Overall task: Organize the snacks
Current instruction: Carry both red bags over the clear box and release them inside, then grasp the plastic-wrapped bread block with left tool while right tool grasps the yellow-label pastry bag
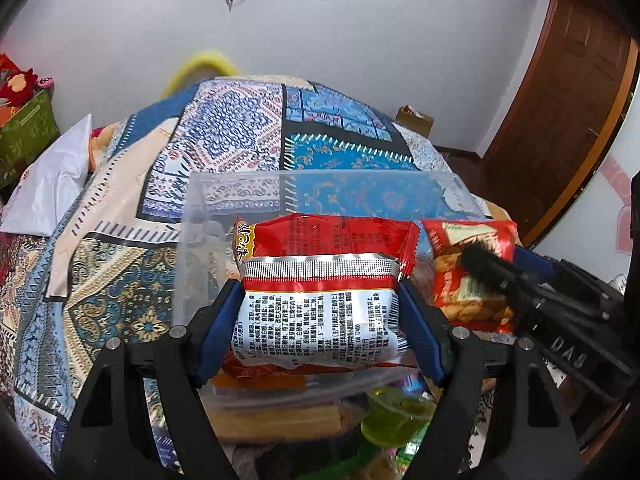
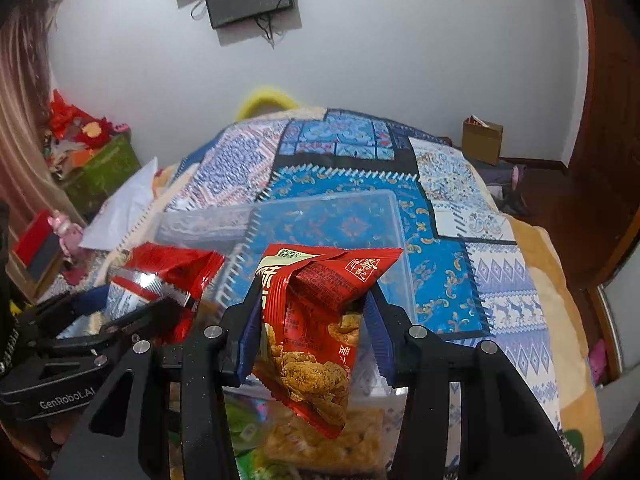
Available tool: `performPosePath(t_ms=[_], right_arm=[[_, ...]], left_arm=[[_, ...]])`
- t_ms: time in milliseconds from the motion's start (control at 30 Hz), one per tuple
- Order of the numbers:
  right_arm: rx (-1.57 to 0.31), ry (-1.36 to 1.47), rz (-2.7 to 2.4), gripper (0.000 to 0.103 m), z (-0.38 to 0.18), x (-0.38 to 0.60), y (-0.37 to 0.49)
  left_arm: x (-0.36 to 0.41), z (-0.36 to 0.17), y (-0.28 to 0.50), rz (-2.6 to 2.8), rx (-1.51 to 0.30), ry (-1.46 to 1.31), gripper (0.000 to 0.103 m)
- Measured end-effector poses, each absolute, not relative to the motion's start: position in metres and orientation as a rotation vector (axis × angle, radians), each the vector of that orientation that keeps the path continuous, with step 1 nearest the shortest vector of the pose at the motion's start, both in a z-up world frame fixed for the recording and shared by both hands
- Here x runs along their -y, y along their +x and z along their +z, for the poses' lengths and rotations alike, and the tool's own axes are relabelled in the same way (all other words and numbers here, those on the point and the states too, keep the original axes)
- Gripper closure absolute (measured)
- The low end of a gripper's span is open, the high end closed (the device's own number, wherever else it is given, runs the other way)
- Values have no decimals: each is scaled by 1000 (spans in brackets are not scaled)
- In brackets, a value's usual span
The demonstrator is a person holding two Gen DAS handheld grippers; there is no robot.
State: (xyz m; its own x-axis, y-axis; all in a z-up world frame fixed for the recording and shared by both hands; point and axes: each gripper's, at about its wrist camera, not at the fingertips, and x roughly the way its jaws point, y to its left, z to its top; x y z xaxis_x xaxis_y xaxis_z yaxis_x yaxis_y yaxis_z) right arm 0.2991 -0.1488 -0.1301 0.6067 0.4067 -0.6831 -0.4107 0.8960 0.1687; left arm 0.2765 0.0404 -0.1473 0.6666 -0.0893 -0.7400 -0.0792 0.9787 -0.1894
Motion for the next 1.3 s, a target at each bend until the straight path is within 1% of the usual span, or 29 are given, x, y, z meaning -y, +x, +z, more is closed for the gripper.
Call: performPosePath(t_ms=[300, 367, 467, 567, 700, 867, 933, 967, 1033, 1300], right_arm=[[-813, -42, 469, 58, -136, 149, 302], [-811, -76, 458, 58, -136, 146, 300], [-810, -101, 451, 54, -134, 146, 295], [-800, -107, 459, 53, -128, 148, 287], [-778, -92, 472, 47, -117, 151, 272], [-743, -95, 485, 45, -101, 154, 252], [-731, -91, 498, 43, -96, 155, 243], [-725, -90, 504, 42, -93, 155, 237], [-712, -85, 511, 37, -89, 155, 228], [-712, -70, 552, 36, -90, 148, 196]], left_arm=[[-39, -163, 287, -10, -908, -248, 25], [-41, -162, 285, -13, -915, -259, 25], [-43, -157, 279, -10, -919, -270, 22], [-45, -146, 270, -34, -892, -271, 21], [-43, -125, 257, -36, -853, -238, 21], [-47, -99, 231, -32, -806, -217, 21], [-50, -94, 220, -25, -794, -203, 21], [-51, -92, 216, -21, -790, -196, 21], [-54, -89, 204, -8, -788, -182, 21], [-73, -99, 159, 22, -808, -166, 21]])
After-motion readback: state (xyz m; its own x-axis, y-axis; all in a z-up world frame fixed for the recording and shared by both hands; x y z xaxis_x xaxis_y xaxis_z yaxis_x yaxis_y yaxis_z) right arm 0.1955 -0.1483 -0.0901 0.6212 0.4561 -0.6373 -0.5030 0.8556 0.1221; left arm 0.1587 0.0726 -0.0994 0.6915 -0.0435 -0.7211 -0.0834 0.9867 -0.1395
